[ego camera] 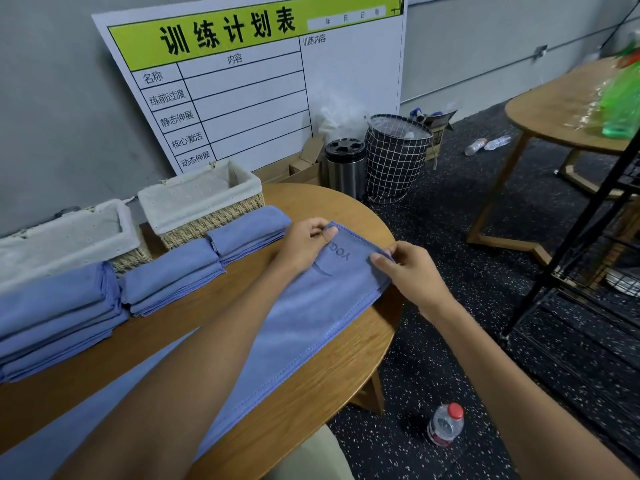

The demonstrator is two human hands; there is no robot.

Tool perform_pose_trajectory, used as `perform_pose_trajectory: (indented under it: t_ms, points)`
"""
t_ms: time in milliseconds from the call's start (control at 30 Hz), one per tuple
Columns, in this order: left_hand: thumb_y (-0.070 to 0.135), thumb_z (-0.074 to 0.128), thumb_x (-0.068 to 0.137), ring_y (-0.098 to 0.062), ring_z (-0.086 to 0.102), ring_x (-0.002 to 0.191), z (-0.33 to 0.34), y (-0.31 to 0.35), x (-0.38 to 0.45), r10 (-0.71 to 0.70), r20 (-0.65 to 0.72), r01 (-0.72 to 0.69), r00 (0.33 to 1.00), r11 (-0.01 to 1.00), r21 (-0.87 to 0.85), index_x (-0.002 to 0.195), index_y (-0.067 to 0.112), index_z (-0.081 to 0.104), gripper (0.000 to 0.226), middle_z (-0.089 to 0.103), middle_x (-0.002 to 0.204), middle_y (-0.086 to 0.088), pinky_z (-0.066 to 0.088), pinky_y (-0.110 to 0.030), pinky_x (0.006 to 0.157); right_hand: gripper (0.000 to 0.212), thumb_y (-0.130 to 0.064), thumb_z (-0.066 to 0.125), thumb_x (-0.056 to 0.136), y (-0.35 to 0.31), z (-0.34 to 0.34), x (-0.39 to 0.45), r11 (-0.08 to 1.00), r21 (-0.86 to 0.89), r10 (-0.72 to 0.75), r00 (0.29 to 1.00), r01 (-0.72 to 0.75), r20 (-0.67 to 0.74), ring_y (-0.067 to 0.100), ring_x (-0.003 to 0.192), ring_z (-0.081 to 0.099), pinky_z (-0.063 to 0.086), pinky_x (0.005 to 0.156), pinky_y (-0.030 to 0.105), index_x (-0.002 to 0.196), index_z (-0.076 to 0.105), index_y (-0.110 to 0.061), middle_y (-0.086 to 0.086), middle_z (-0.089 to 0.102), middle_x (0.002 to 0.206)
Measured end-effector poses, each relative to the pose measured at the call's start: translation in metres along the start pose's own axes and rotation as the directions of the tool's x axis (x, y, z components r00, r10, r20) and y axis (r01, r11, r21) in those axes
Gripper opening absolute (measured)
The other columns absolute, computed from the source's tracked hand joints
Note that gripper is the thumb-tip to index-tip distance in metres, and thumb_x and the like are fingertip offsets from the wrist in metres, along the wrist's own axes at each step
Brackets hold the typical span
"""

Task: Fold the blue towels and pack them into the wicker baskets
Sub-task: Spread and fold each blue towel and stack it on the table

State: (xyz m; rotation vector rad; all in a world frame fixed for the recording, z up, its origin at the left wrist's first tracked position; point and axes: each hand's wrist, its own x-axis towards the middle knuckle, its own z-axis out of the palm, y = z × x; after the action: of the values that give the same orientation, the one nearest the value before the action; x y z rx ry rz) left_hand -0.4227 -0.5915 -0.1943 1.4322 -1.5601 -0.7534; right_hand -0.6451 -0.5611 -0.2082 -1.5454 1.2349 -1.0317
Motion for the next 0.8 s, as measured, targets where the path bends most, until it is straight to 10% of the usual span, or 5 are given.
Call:
perform_pose_trajectory:
  t_ms: [233, 533, 800]
  points:
    - [0.039, 0.062, 0.096, -0.013, 0.061, 0.071, 0.019, -0.020, -0.005, 0.024, -0.045, -0.011, 0.999, 0.968, 0.252, 0.087, 0.022, 0.065, 0.019, 0.067, 0.076, 0.006, 0.048, -0.035, 0.067, 0.017, -0.024, 0.073, 0.089, 0.005, 0.001, -0.008, 0.999, -0.002, -0.039, 0.991, 0.039, -0.126, 0.012, 0.056, 0.054, 0.045, 0.045, 0.023, 0.098, 0.061, -0.015, 0.006, 0.061, 0.072]
    - [0.027, 0.070, 0.093, -0.001, 0.041, 0.061, -0.012, 0.013, 0.002, 0.102, -0.080, -0.094, 0.992, 0.991, 0.100, 0.089, 0.022, 0.072, 0.007, 0.045, 0.071, 0.008, 0.036, -0.019, 0.063, 0.017, -0.026, 0.076, 0.087, -0.012, 0.004, -0.024, 0.992, 0.000, -0.120, 0.954, 0.125, -0.273, 0.008, 0.069, 0.062, 0.057, 0.072, 0.046, 0.098, 0.063, -0.024, -0.006, 0.064, 0.074]
    - [0.029, 0.047, 0.103, -0.016, 0.061, 0.051, -0.121, 0.058, -0.066, -0.255, 0.080, 0.265, 0.964, 0.950, -0.163, 0.096, 0.011, 0.063, 0.025, 0.072, 0.069, -0.004, 0.037, -0.021, 0.048, 0.021, -0.025, 0.074, 0.086, -0.096, 0.064, -0.063, 0.917, -0.021, -0.392, 0.892, 0.398, -0.226, 0.010, 0.074, 0.064, 0.052, 0.066, 0.047, 0.098, 0.059, -0.034, -0.012, 0.066, 0.079]
